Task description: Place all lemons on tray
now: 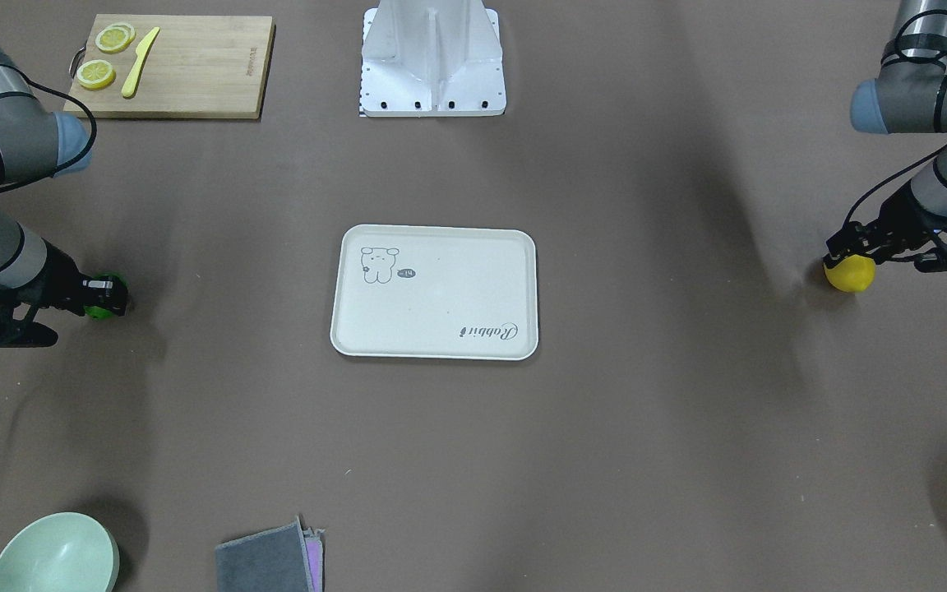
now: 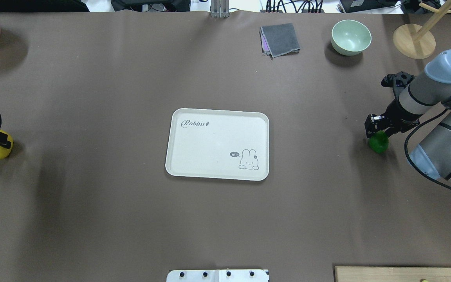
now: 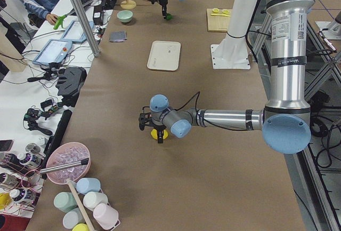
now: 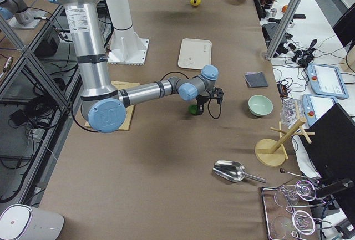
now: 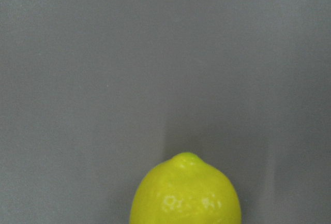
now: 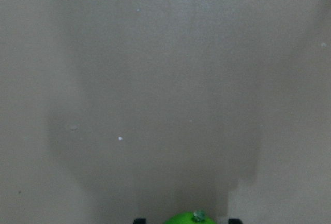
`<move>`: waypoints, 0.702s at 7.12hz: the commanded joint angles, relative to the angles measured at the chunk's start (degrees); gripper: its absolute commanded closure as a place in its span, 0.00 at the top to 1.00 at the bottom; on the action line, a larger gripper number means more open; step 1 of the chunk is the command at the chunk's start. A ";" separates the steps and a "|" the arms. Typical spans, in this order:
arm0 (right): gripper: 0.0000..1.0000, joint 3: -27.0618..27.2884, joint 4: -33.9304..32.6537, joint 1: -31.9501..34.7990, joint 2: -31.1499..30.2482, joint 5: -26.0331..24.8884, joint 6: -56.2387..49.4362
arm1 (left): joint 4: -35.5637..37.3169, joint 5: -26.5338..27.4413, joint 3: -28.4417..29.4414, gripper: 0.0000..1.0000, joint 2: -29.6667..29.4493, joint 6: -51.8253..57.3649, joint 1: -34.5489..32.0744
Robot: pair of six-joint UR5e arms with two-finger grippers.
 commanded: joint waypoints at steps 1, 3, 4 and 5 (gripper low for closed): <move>0.43 0.03 0.87 -0.54 -0.12 0.09 0.20 | -0.80 -0.26 1.00 0.54 -0.73 0.24 0.01; 0.24 0.74 0.87 -0.45 0.06 0.88 0.02 | -0.46 -0.79 -0.40 0.00 -0.73 0.06 -0.08; 0.24 0.74 0.96 0.42 0.49 2.19 -0.15 | 1.46 -3.23 -4.23 0.00 -0.04 0.06 -0.43; 0.24 0.83 0.96 3.21 0.85 4.38 -0.24 | 6.61 -5.69 -9.49 0.00 -0.03 0.06 -1.04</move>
